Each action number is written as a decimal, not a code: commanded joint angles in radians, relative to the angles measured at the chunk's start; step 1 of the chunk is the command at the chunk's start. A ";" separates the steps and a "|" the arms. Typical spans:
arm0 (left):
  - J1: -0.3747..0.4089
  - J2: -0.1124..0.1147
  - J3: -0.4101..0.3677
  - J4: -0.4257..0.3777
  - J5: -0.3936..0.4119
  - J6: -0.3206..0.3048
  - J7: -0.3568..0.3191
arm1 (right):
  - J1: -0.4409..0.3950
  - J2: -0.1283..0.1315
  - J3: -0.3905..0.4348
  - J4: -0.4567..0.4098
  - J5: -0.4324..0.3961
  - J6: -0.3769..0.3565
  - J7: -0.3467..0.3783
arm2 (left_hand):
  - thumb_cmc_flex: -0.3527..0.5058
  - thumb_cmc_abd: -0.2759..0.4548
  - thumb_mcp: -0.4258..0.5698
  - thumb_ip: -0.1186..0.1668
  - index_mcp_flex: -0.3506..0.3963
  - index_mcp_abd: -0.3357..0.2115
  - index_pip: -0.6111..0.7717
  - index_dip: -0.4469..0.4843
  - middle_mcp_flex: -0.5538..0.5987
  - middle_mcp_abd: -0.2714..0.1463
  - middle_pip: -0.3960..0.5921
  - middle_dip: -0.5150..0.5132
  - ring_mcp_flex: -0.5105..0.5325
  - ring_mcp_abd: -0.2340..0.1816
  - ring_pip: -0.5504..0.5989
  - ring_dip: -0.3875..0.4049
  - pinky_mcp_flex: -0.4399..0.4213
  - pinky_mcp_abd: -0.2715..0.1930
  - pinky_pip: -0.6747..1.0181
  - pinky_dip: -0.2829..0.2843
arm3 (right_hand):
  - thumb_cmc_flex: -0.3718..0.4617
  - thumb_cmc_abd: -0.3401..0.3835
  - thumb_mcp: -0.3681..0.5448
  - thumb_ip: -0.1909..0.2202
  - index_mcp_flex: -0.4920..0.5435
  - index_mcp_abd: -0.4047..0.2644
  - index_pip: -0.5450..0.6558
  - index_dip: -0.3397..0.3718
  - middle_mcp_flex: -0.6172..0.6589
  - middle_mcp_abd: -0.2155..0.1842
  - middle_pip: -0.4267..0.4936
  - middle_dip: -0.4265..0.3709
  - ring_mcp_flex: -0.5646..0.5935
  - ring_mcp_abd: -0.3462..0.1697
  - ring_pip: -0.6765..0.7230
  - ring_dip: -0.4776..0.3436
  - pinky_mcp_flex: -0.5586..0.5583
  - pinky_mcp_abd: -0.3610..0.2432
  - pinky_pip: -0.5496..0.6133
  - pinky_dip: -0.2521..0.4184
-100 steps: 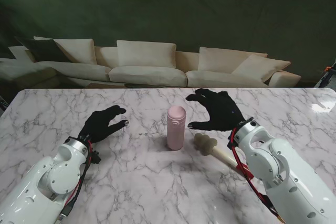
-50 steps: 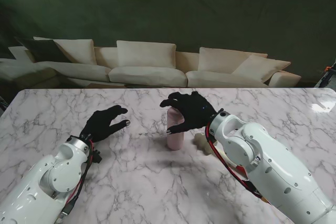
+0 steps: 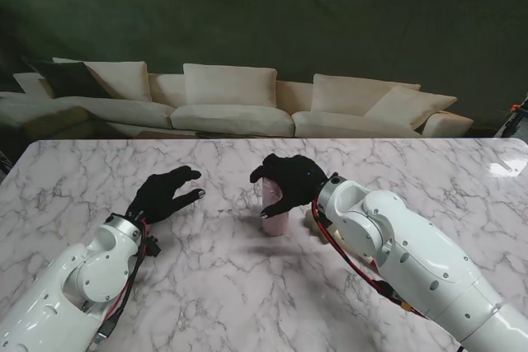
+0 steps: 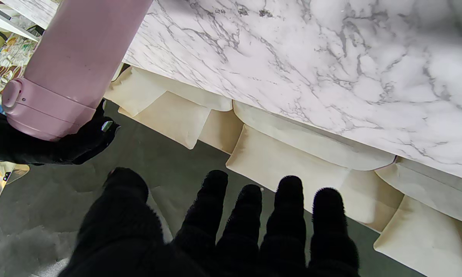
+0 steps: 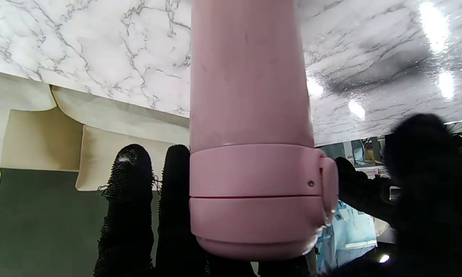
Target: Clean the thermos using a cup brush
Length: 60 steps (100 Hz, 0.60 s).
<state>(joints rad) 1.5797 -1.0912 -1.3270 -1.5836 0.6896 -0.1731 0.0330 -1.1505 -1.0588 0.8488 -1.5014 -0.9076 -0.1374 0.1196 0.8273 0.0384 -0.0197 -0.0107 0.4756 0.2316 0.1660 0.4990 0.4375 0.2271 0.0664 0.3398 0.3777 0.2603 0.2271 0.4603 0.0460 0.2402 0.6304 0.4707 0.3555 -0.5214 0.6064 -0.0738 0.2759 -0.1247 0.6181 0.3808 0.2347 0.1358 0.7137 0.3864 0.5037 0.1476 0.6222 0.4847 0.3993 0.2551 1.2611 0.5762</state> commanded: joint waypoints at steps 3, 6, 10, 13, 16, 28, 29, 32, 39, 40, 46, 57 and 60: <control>-0.002 0.000 0.004 0.002 0.001 0.003 -0.017 | 0.008 -0.006 -0.019 0.026 0.010 0.016 0.007 | 0.030 0.045 -0.013 0.002 -0.023 -0.010 -0.016 0.003 0.005 -0.014 0.004 -0.006 0.006 0.005 -0.028 0.006 -0.009 0.017 -0.025 0.016 | 0.091 -0.050 -0.016 0.007 0.046 -0.061 0.066 0.066 0.015 0.016 0.072 0.047 0.067 -0.041 0.108 0.056 0.068 -0.046 0.091 0.029; -0.002 0.000 0.004 0.002 0.001 0.003 -0.017 | 0.009 -0.007 -0.022 0.028 0.012 0.017 0.008 | 0.029 0.044 -0.014 0.002 -0.023 -0.010 -0.016 0.003 0.005 -0.012 0.004 -0.006 0.007 0.006 -0.028 0.006 -0.009 0.017 -0.025 0.016 | 0.104 -0.066 0.048 0.004 0.056 -0.076 0.087 0.094 0.023 0.015 0.086 0.065 0.084 -0.049 0.145 0.071 0.095 -0.060 0.118 0.027; -0.002 0.000 0.004 0.002 0.001 0.003 -0.017 | 0.011 -0.008 -0.026 0.033 0.018 0.019 0.007 | 0.030 0.044 -0.013 0.002 -0.023 -0.008 -0.016 0.003 0.005 -0.014 0.004 -0.006 0.006 0.006 -0.028 0.006 -0.009 0.017 -0.025 0.017 | 0.110 -0.088 0.166 -0.005 0.072 -0.094 0.115 0.127 0.035 0.014 0.105 0.085 0.104 -0.060 0.192 0.089 0.128 -0.076 0.152 0.025; -0.002 0.000 0.004 0.002 0.001 0.003 -0.016 | 0.013 -0.009 -0.029 0.036 0.023 0.021 0.005 | 0.030 0.045 -0.013 0.002 -0.023 -0.010 -0.016 0.003 0.006 -0.014 0.005 -0.006 0.007 0.005 -0.028 0.006 -0.008 0.017 -0.024 0.017 | 0.126 -0.096 0.246 -0.013 0.088 -0.106 0.141 0.149 0.048 0.011 0.122 0.099 0.123 -0.069 0.224 0.101 0.155 -0.086 0.176 0.024; -0.002 0.000 0.005 0.002 0.002 0.003 -0.017 | 0.014 -0.010 -0.032 0.038 0.028 0.022 0.004 | 0.030 0.044 -0.013 0.002 -0.023 -0.010 -0.016 0.003 0.005 -0.013 0.004 -0.006 0.007 0.006 -0.028 0.006 -0.009 0.017 -0.025 0.017 | 0.145 -0.099 0.297 -0.019 0.099 -0.116 0.165 0.168 0.061 0.010 0.131 0.107 0.139 -0.074 0.248 0.109 0.178 -0.094 0.192 0.021; -0.002 0.000 0.005 0.002 0.002 0.003 -0.017 | 0.017 -0.012 -0.038 0.043 0.051 0.026 0.010 | 0.030 0.044 -0.013 0.002 -0.022 -0.010 -0.015 0.003 0.004 -0.014 0.004 -0.006 0.007 0.005 -0.028 0.006 -0.009 0.016 -0.024 0.017 | 0.261 -0.081 0.390 -0.052 0.148 -0.140 0.263 0.213 0.111 0.008 0.158 0.123 0.206 -0.097 0.312 0.123 0.269 -0.122 0.237 -0.007; -0.002 0.000 0.005 0.002 0.002 0.003 -0.017 | 0.017 -0.012 -0.039 0.043 0.053 0.026 0.009 | 0.029 0.044 -0.013 0.002 -0.023 -0.009 -0.016 0.003 0.003 -0.013 0.004 -0.006 0.007 0.005 -0.028 0.006 -0.009 0.016 -0.024 0.017 | 0.270 -0.082 0.393 -0.059 0.151 -0.141 0.269 0.210 0.116 0.007 0.160 0.124 0.212 -0.097 0.316 0.124 0.275 -0.123 0.240 -0.009; -0.002 0.000 0.005 0.002 0.002 0.003 -0.017 | 0.017 -0.013 -0.040 0.045 0.056 0.027 0.007 | 0.029 0.044 -0.013 0.002 -0.022 -0.008 -0.015 0.003 0.004 -0.013 0.004 -0.006 0.008 0.005 -0.027 0.006 -0.008 0.017 -0.024 0.017 | 0.305 -0.079 0.398 -0.093 0.159 -0.147 0.306 0.188 0.135 0.007 0.169 0.128 0.233 -0.099 0.325 0.123 0.300 -0.127 0.246 -0.021; -0.002 0.000 0.005 0.002 0.003 0.002 -0.016 | 0.015 -0.018 -0.041 0.052 0.066 0.029 -0.013 | 0.029 0.044 -0.014 0.002 -0.022 -0.009 -0.015 0.003 0.004 -0.013 0.004 -0.006 0.007 0.006 -0.027 0.006 -0.008 0.017 -0.024 0.017 | 0.374 -0.075 0.403 -0.132 0.178 -0.157 0.391 0.167 0.188 -0.001 0.197 0.142 0.283 -0.111 0.336 0.118 0.350 -0.135 0.251 -0.042; -0.002 0.000 0.005 0.002 0.003 0.002 -0.016 | 0.014 -0.019 -0.041 0.053 0.068 0.030 -0.016 | 0.029 0.044 -0.014 0.002 -0.023 -0.009 -0.015 0.003 0.004 -0.013 0.004 -0.007 0.007 0.006 -0.027 0.006 -0.008 0.017 -0.024 0.017 | 0.381 -0.073 0.403 -0.136 0.179 -0.158 0.400 0.166 0.194 -0.002 0.201 0.145 0.289 -0.110 0.336 0.117 0.357 -0.136 0.250 -0.045; -0.002 0.000 0.005 0.002 0.003 0.002 -0.015 | 0.008 -0.023 -0.038 0.054 0.078 0.039 -0.031 | 0.029 0.045 -0.013 0.002 -0.022 -0.010 -0.015 0.003 0.004 -0.014 0.004 -0.007 0.007 0.004 -0.027 0.006 -0.009 0.017 -0.024 0.017 | 0.419 -0.062 0.404 -0.144 0.193 -0.160 0.449 0.174 0.237 -0.012 0.241 0.170 0.324 -0.107 0.338 0.102 0.384 -0.136 0.246 -0.058; -0.001 0.000 0.005 0.001 0.003 0.003 -0.014 | -0.013 -0.026 -0.019 0.038 0.096 0.058 -0.036 | 0.029 0.044 -0.014 0.002 -0.023 -0.010 -0.016 0.003 0.003 -0.014 0.004 -0.007 0.006 0.005 -0.028 0.006 -0.009 0.016 -0.025 0.017 | 0.451 -0.045 0.424 -0.152 0.193 -0.160 0.506 0.198 0.276 -0.048 0.348 0.264 0.375 -0.126 0.371 0.088 0.413 -0.135 0.245 -0.075; -0.002 0.000 0.005 0.001 0.003 0.003 -0.014 | -0.021 -0.028 -0.012 0.034 0.107 0.062 -0.038 | 0.029 0.045 -0.014 0.002 -0.023 -0.010 -0.016 0.003 0.003 -0.014 0.004 -0.007 0.006 0.005 -0.028 0.006 -0.008 0.016 -0.024 0.017 | 0.460 -0.045 0.427 -0.155 0.194 -0.159 0.511 0.201 0.280 -0.051 0.362 0.277 0.384 -0.130 0.379 0.086 0.422 -0.136 0.248 -0.077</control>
<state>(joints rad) 1.5791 -1.0910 -1.3252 -1.5837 0.6917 -0.1730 0.0320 -1.1385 -1.0828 0.8275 -1.4652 -0.8179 -0.0896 0.0758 0.8273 0.0386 -0.0197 -0.0107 0.4757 0.2316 0.1660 0.4990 0.4375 0.2271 0.0664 0.3398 0.3777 0.2603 0.2266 0.4603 0.0460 0.2402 0.6304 0.4709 0.5443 -0.6576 0.8411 -0.2337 0.4166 -0.2418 1.0135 0.5532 0.4449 0.1383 0.9190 0.5994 0.6969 0.2022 0.8664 0.5679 0.7824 0.1504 1.4757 0.5128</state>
